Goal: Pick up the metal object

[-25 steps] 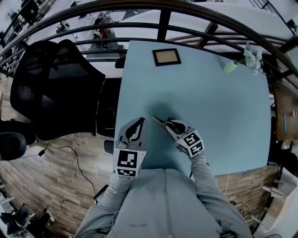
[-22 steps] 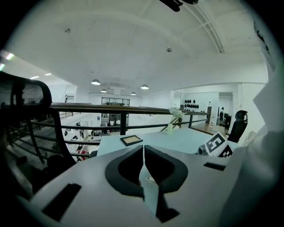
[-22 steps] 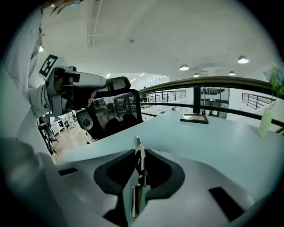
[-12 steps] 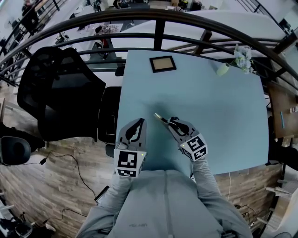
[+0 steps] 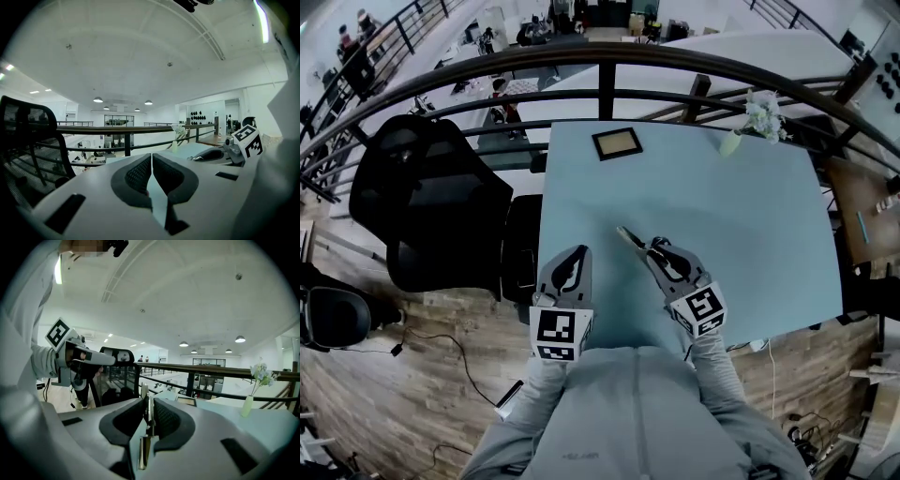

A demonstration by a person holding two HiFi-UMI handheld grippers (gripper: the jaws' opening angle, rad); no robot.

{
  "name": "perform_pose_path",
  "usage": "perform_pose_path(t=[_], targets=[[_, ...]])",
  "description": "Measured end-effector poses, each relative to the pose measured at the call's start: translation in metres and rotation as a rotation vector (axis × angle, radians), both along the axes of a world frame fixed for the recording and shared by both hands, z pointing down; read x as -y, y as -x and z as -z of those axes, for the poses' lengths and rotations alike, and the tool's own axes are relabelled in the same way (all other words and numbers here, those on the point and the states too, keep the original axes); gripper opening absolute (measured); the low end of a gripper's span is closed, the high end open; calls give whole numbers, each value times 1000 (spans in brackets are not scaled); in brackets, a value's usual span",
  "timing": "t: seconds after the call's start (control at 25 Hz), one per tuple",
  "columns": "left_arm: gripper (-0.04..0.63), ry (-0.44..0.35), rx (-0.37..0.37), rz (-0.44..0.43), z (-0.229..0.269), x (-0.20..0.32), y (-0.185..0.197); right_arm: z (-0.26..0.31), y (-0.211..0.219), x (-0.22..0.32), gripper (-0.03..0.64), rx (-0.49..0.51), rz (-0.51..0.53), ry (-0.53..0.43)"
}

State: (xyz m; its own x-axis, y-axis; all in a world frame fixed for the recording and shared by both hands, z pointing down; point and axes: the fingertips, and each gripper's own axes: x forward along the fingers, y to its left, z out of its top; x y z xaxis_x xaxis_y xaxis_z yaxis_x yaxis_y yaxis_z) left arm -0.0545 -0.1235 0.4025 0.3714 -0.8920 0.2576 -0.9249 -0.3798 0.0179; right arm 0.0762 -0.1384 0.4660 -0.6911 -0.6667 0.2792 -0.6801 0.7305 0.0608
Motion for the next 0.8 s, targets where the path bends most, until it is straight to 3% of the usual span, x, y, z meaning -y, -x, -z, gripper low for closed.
perform_pose_path(t=[0.4, 0.8], targets=[[32, 14, -3, -51, -4, -23, -7, 51, -18, -31, 80, 64, -98, -111], [32, 42, -12, -82, -13, -29, -11, 69, -46, -53, 78, 87, -197, -123]])
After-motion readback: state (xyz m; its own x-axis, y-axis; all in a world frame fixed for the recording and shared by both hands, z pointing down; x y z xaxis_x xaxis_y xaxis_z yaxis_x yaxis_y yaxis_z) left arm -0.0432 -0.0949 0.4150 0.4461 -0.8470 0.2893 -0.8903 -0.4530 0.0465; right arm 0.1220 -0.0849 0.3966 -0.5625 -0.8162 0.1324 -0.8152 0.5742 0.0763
